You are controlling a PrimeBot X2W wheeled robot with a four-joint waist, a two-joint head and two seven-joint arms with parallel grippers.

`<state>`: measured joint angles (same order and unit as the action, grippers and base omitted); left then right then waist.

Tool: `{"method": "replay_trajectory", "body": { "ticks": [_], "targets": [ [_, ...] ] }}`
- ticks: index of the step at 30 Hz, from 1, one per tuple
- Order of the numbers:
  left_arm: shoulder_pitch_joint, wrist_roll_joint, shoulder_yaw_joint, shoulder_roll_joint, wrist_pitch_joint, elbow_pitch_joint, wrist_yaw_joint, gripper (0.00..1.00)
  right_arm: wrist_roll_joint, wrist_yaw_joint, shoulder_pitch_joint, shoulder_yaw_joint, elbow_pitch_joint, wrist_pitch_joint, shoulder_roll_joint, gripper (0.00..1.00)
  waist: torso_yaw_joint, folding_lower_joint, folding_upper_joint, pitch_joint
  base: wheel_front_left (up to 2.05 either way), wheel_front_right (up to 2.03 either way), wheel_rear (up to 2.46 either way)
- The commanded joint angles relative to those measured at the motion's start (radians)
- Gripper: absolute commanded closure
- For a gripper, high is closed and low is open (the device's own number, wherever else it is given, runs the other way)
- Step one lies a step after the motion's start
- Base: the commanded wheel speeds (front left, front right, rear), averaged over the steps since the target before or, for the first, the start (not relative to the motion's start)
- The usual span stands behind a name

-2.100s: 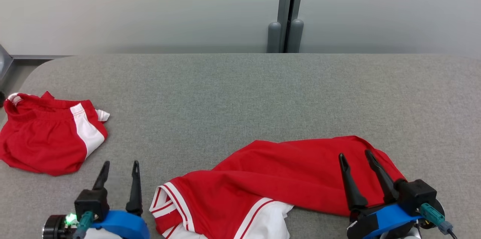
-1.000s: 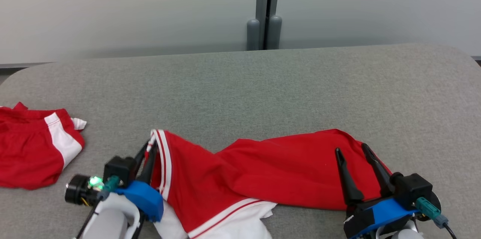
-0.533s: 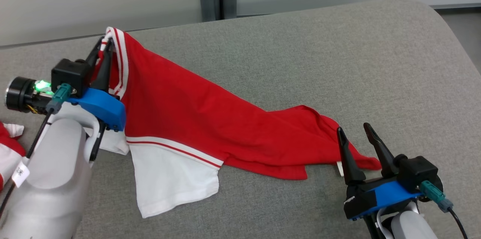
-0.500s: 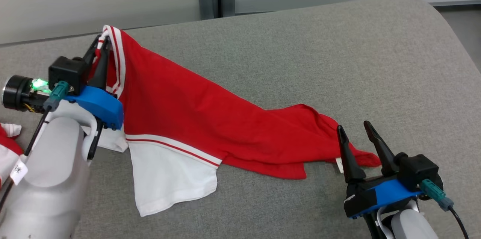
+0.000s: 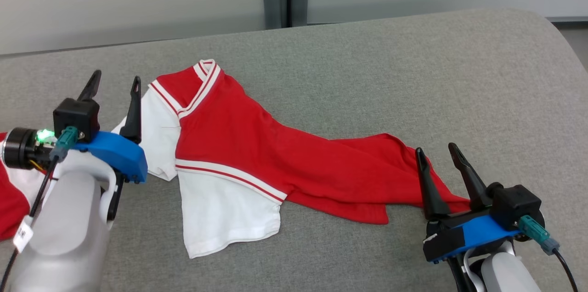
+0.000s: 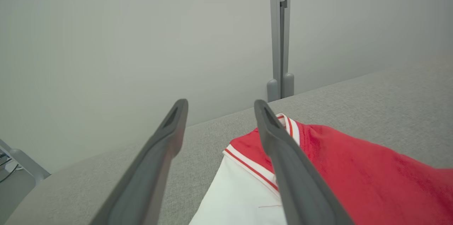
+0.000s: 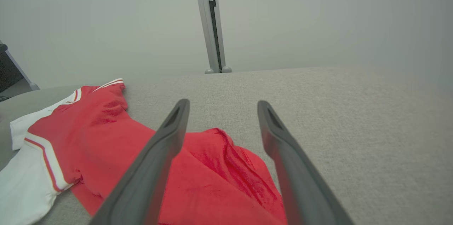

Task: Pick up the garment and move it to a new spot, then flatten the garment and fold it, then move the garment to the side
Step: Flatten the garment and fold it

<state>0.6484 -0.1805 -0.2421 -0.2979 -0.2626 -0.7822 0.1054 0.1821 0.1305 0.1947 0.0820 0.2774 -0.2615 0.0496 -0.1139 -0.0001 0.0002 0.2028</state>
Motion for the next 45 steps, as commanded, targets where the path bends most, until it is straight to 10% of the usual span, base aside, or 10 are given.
{"method": "replay_trajectory", "body": {
  "ticks": [1, 28, 29, 30, 31, 45],
  "targets": [
    [-0.048, -0.005, 0.014, 0.001, -0.003, 0.040, -0.012, 0.00, 0.009, 0.000, -0.013, -0.003, -0.002, -0.005, 0.002, 0.00, 0.013, 0.0001, -0.0002, -0.012, 0.00, 0.00, 0.00],
    [-0.454, -0.060, -0.202, 0.100, 0.116, 0.116, 0.027, 0.00, -0.001, 0.000, -0.055, -0.015, 0.008, -0.005, 0.002, 0.00, 0.077, 0.0001, -0.0002, -0.062, 0.00, 0.00, 0.00],
    [-0.455, -0.071, -0.212, 0.104, 0.122, 0.112, 0.028, 0.07, -0.002, 0.000, -0.054, -0.015, 0.009, -0.005, 0.002, 0.00, 0.076, 0.0001, -0.0002, -0.062, 0.00, 0.00, 0.00],
    [-0.453, -0.078, -0.221, 0.106, 0.125, 0.109, 0.028, 0.65, -0.002, 0.000, -0.053, -0.016, 0.010, -0.005, 0.002, 0.00, 0.076, 0.0001, -0.0002, -0.063, 0.00, 0.00, 0.00],
    [-0.450, -0.082, -0.232, 0.105, 0.128, 0.107, 0.029, 1.00, -0.002, 0.000, -0.053, -0.017, 0.011, -0.005, 0.002, 0.00, 0.076, 0.0001, -0.0002, -0.064, 0.00, 0.00, 0.00],
    [-0.499, -0.184, -0.135, 0.053, 0.065, 0.254, -0.032, 1.00, -0.003, 0.000, -0.100, -0.048, 0.016, -0.005, 0.002, 0.00, 0.164, 0.0001, -0.0002, -0.119, 0.00, 0.00, 0.00]
  ]
}}
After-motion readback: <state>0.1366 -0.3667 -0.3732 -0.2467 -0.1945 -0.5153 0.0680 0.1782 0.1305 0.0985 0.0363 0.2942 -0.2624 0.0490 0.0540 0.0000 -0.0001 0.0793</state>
